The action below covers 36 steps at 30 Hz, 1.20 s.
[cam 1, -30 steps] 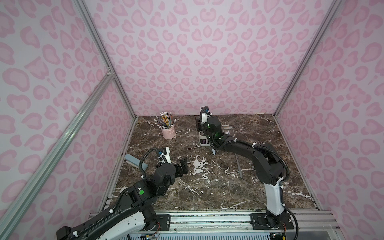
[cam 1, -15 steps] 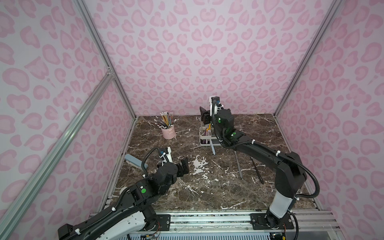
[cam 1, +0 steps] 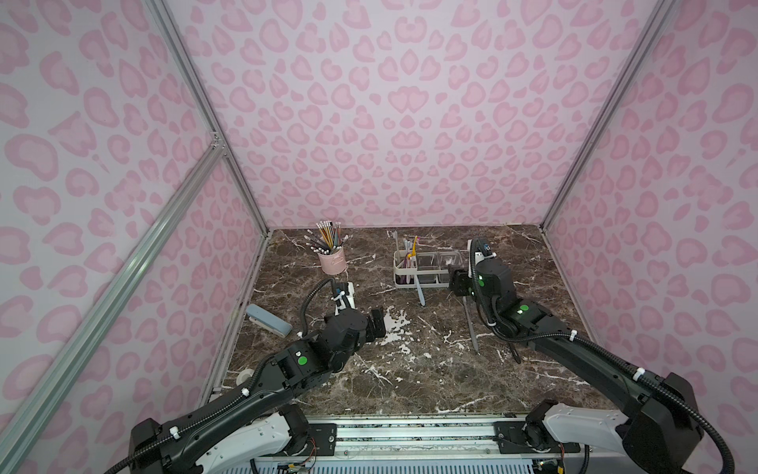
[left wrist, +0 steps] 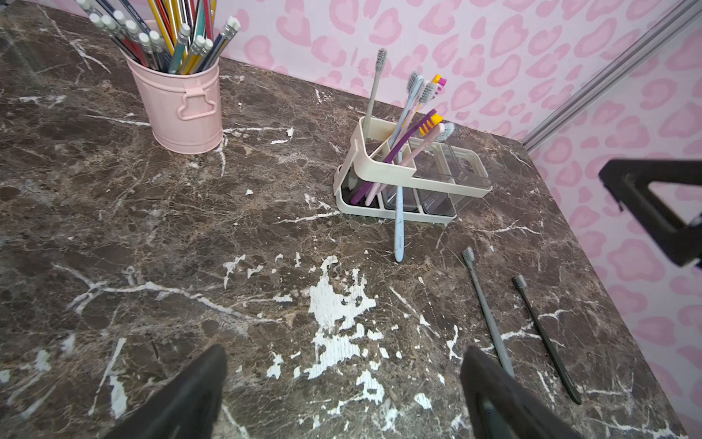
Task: Place the toothbrush into the toothbrush holder
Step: Pick up the toothbrush from the center of the board.
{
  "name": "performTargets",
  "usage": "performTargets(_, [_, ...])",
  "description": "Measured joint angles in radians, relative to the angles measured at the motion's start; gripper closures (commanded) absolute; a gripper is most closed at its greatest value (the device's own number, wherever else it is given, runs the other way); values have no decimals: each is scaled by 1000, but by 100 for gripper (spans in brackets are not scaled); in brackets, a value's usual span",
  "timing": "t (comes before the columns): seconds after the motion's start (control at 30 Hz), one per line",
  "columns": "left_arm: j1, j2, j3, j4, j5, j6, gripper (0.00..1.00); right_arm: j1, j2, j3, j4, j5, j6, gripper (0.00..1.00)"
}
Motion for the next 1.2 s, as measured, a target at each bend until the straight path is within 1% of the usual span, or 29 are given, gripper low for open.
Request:
performTargets(0.17, [0,71,43,17,17,7,2,-57,7,-79,-99,-56,55,31])
performTargets(0.3, [0,144,88,30,23,8,1,-108,72,-88,-126,-93,78,31])
performTargets(0.43, [1,233,136,43,22,19,1,-145,192,-21,-164,-101,87,32])
performTargets(0.6, [23,338,175,62,27,23,1,-147,340,60,-155,-115,86,36])
performTargets(0.8, [51,435,190,80,53,23,1,-149,464,122,-154,-78,76,38])
performTargets(0.97, [83,457,188,94,86,24,2,-150,526,134,-147,-63,75,43])
performTargets(1.2, [86,433,169,114,101,24,1,-156,584,134,-132,-64,75,50])
